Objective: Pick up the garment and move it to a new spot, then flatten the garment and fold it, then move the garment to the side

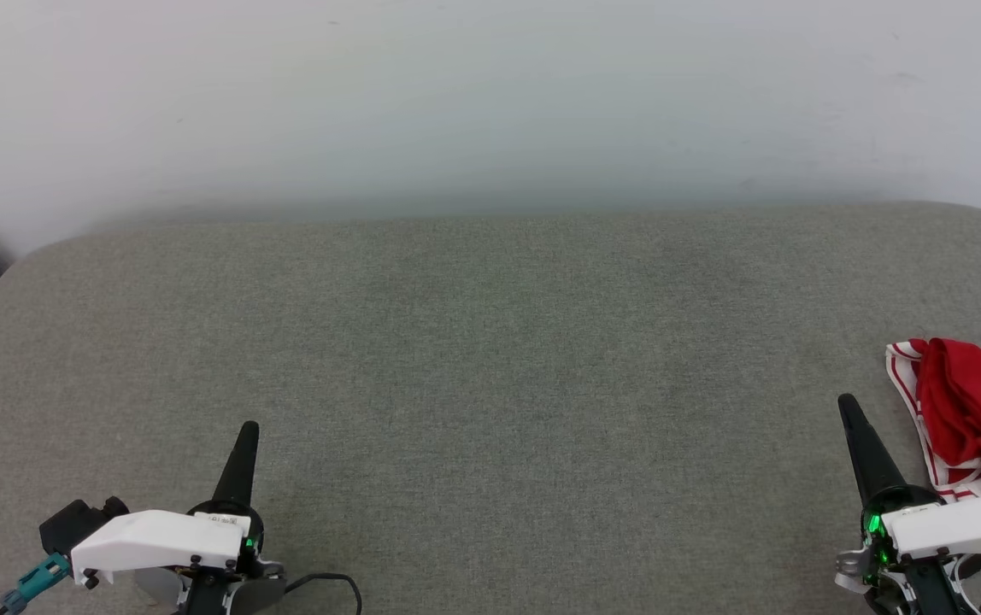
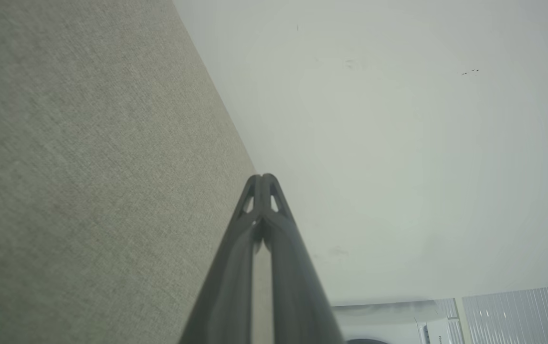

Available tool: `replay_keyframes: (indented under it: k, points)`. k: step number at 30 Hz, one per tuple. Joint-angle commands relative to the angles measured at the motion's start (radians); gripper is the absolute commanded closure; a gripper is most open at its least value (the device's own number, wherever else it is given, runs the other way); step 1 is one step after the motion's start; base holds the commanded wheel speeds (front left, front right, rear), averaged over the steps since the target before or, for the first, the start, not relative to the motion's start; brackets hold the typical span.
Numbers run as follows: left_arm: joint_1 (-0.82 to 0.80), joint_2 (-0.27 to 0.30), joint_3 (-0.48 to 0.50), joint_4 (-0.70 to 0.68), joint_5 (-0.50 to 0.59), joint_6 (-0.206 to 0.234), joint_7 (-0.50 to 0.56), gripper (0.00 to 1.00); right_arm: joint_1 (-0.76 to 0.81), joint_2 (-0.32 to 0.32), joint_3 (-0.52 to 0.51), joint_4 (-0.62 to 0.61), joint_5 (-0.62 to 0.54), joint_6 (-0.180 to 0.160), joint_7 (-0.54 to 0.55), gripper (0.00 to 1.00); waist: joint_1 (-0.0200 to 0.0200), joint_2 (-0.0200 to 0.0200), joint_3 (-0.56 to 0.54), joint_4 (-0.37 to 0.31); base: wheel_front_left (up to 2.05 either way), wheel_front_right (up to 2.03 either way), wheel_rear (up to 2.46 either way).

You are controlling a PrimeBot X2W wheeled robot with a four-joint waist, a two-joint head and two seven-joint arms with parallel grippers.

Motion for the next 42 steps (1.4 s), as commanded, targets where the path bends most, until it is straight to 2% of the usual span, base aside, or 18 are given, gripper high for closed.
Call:
replay_keyframes:
  k: [1, 42]
  points:
    - [-0.019, -0.003, 0.009, -0.006, -0.022, -0.009, 0.008, 1.0, -0.023, 0.0, -0.004, 0.0, 0.029, 0.0, 0.005, 1.0, -0.0001, -0.0001, 0.0, 0.0, 0.0, 0.0, 0.0]
    - [-0.029, -0.05, 0.087, -0.001, -0.278, -0.054, 0.086, 1.0, -0.051, 0.002, -0.024, 0.05, 0.341, 0.0, 0.032, 1.0, -0.0001, -0.0001, 0.006, 0.008, 0.0, 0.0, 0.0]
